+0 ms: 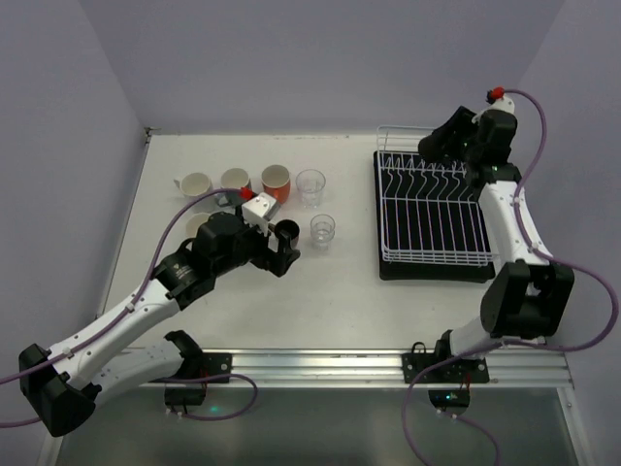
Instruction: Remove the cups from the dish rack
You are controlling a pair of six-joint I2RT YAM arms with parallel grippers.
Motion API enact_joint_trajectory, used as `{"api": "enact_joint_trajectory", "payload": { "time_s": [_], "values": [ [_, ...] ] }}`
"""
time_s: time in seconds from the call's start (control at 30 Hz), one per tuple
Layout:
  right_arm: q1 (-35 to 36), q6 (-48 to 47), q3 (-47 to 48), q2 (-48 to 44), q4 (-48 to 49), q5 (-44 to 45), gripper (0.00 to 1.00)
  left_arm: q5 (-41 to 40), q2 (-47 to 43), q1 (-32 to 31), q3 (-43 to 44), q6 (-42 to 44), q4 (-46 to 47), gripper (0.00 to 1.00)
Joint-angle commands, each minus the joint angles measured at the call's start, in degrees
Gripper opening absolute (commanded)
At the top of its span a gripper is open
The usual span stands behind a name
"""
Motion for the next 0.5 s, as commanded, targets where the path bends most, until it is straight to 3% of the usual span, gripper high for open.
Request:
{"api": "enact_joint_trajectory", "payload": {
  "time_s": [0.0,0.13,0.2,0.47],
  "values": [
    [2.11,11.40,-10.30,-15.00,12.56,-10.16,0.18,5.72,-0.33,0.47,4.36,-3.24,5.42,1.00],
    [2.99,19.40,-21.58,-24.24,18.39,-17.21,0.19,13.69,1.07,0.38,5.15,-10.08,11.03,1.00],
    [3.78,24.23,-27.73,-29.17,21.63,-20.46,0.19,18.62,2.48,0.21,4.36,-15.79,19.37,1.00],
    [8.70,40.15,-45.84,-45.97,32.89,-29.70,0.19,22.34,12.85,-2.16,5.33,-28.46,41.96,0.95]
  ]
}}
